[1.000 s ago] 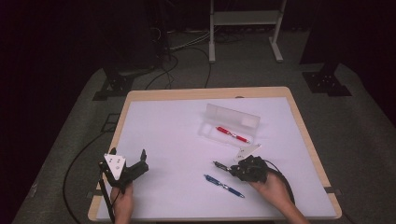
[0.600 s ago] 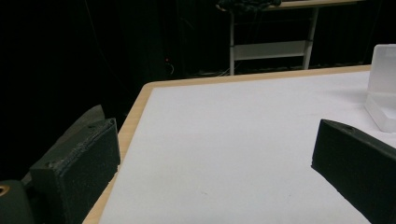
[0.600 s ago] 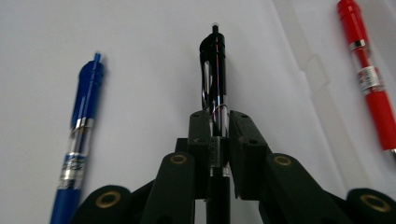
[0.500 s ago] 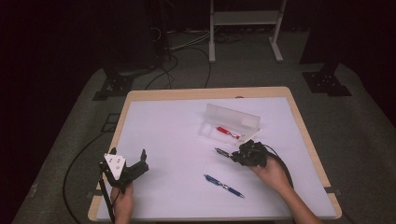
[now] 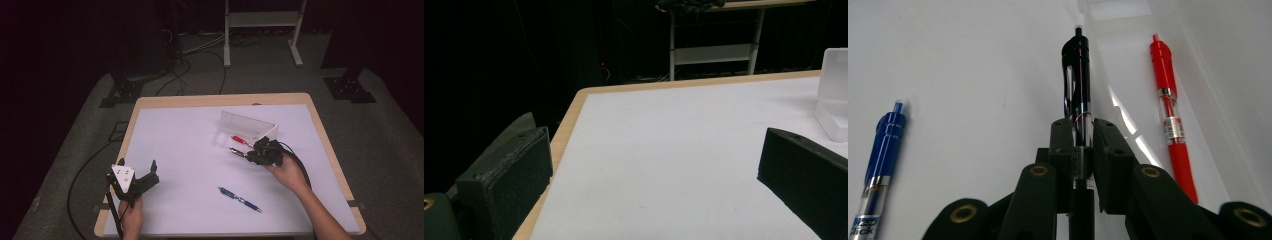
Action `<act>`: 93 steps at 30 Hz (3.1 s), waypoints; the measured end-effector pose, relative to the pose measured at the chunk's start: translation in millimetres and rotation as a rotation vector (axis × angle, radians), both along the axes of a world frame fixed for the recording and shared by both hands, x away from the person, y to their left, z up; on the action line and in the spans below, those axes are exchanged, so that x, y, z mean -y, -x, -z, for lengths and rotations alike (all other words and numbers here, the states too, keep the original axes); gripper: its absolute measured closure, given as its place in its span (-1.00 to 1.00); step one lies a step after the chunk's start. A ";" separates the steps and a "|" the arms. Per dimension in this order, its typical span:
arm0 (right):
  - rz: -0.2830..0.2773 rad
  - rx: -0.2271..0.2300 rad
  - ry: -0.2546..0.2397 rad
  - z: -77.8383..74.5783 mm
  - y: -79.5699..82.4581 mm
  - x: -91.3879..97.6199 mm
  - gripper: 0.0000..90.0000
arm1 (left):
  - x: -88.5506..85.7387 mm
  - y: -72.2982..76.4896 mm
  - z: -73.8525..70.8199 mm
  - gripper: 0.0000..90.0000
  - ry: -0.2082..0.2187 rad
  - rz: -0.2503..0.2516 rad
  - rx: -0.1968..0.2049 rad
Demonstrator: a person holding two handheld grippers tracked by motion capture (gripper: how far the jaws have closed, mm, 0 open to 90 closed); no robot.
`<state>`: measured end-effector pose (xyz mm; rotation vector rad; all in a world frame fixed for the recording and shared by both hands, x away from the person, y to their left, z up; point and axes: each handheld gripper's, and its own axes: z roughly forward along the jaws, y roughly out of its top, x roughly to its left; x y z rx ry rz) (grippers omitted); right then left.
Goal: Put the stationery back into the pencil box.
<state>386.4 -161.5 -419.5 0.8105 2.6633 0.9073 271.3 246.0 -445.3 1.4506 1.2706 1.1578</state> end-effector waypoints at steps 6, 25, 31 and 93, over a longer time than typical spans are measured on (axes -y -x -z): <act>-0.003 0.002 -0.002 -4.8 -12.4 0.4 0.75 | -0.6 0.2 -0.2 -0.99 0.002 0.000 0.001; -0.005 0.021 0.007 -7.7 -39.2 -5.2 0.75 | 0.1 -0.7 -0.1 -0.99 0.001 0.003 -0.001; 0.006 0.011 0.006 -0.8 -47.7 -1.3 0.75 | 0.2 -0.8 0.0 -0.99 0.002 0.004 0.000; -0.029 -0.020 -0.042 5.3 -32.3 12.0 0.50 | 1.8 -0.4 0.4 -0.99 0.002 0.006 0.003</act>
